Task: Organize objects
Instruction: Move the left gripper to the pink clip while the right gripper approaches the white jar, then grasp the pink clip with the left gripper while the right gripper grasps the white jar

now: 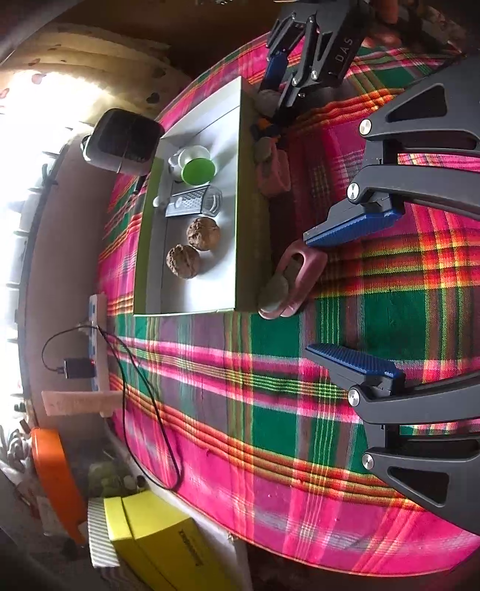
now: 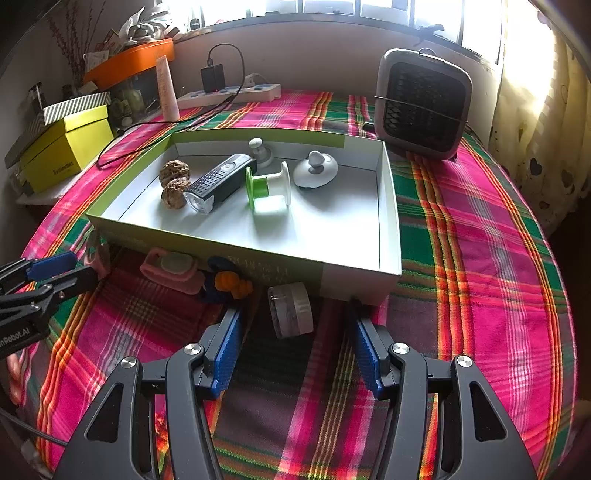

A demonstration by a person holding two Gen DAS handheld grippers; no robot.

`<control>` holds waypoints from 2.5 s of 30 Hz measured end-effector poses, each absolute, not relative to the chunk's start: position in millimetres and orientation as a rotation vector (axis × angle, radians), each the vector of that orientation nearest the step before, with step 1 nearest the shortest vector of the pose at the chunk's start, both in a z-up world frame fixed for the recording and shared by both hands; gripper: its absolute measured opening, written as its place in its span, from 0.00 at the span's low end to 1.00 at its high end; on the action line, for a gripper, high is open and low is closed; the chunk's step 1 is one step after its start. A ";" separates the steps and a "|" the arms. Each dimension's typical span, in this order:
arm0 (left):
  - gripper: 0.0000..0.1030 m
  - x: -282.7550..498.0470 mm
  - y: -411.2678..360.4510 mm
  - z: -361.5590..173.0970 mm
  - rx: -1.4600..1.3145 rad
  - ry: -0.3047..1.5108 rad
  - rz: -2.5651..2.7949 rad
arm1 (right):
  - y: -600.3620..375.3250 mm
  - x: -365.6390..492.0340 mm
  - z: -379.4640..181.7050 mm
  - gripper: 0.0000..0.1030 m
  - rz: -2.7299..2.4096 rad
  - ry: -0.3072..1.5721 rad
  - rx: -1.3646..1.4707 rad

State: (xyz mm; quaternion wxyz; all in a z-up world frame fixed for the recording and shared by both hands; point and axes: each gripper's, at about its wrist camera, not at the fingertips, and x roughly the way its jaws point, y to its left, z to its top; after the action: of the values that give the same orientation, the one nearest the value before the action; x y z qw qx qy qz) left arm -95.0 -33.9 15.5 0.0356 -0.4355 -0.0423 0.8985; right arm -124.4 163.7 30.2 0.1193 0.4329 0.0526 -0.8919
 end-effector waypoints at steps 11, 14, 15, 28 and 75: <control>0.52 -115.9 -34.4 16.9 -1.372 -0.273 2.778 | 164.7 -124.3 30.2 0.54 -2.604 0.148 1.264; 0.52 -116.6 -32.4 16.5 -1.387 -0.256 2.785 | 165.3 -124.7 30.5 0.54 -2.603 0.148 1.264; 0.52 -117.0 -32.4 15.3 -1.405 -0.244 2.789 | 165.4 -124.9 30.6 0.54 -2.603 0.146 1.264; 0.52 -107.6 -38.9 15.0 -1.468 -0.199 2.764 | 165.8 -124.8 31.4 0.54 -2.608 0.140 1.267; 0.20 -117.8 -53.5 13.6 -1.432 -0.188 2.849 | 167.3 -123.4 33.0 0.29 -2.619 0.109 1.254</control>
State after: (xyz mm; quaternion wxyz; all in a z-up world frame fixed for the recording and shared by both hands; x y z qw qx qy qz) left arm -117.8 -53.5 13.6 -0.0262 -0.4483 -0.0589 0.8916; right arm -123.4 167.3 33.0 0.1176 0.4285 0.0373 -0.8951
